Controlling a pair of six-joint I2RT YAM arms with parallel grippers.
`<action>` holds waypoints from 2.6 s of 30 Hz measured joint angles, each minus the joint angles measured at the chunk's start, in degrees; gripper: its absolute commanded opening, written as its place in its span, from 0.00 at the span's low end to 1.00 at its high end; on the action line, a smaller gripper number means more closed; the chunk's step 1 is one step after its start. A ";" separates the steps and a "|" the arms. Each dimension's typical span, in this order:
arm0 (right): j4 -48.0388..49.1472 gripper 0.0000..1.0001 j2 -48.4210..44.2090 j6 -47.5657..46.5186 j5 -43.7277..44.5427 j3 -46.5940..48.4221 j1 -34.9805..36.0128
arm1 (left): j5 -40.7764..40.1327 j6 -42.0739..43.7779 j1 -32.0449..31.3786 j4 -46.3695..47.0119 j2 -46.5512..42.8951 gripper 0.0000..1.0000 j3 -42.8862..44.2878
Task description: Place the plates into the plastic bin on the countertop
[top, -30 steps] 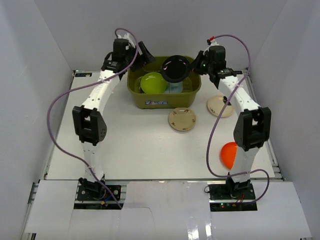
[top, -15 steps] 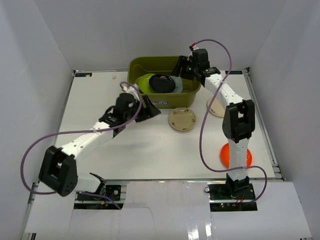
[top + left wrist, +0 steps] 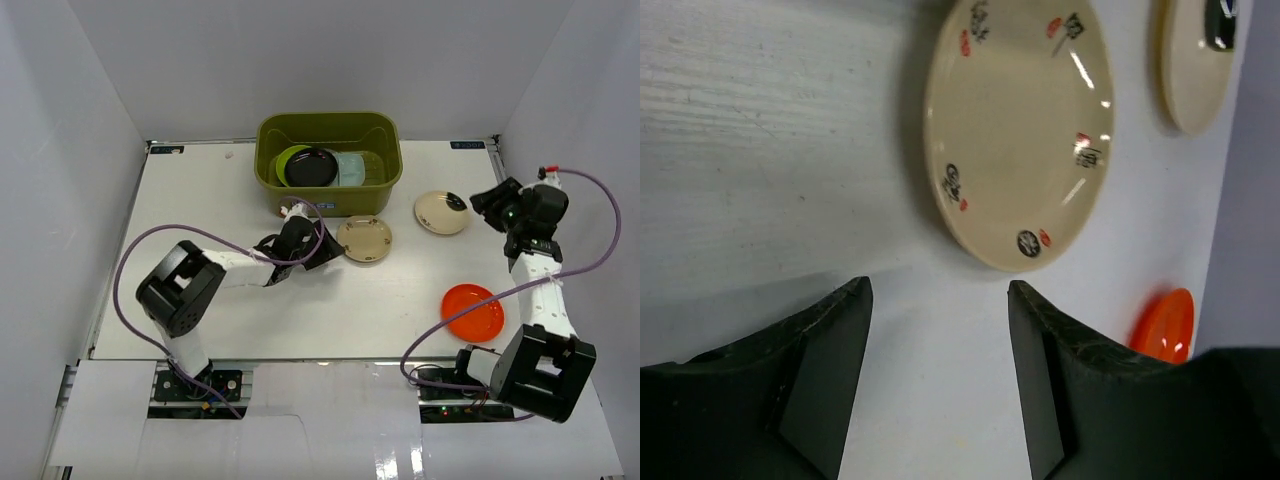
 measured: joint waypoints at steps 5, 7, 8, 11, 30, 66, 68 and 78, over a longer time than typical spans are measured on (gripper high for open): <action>2.93 0.64 2.62 2.91 -2.78 -12.94 -10.51 | -3.65 -2.86 -1.20 3.80 8.55 0.61 4.13; 3.17 0.66 5.16 3.96 -3.37 -14.62 -12.41 | -5.27 -3.56 -1.53 4.55 10.54 0.53 6.21; 3.72 0.66 6.32 4.31 -3.61 -14.80 -12.74 | -6.03 -3.89 -1.62 4.55 11.47 0.41 6.95; 7.80 0.66 9.53 5.86 -4.11 -14.80 -12.85 | -7.91 -4.96 -1.75 4.63 13.73 0.17 8.07; 18.38 0.24 33.55 12.07 3.02 -4.81 -0.26 | -9.16 9.16 -3.69 -10.93 -13.31 0.00 5.38; 0.09 0.08 34.42 2.16 8.07 42.47 30.60 | 1.90 19.19 20.24 -32.83 16.20 0.89 55.56; -1.86 0.08 38.27 1.95 8.55 44.06 31.82 | 2.29 18.97 20.15 -30.12 8.35 0.89 50.05; -10.29 0.58 51.87 1.09 9.40 50.66 34.42 | 3.39 15.80 8.66 -18.53 -22.58 0.86 18.16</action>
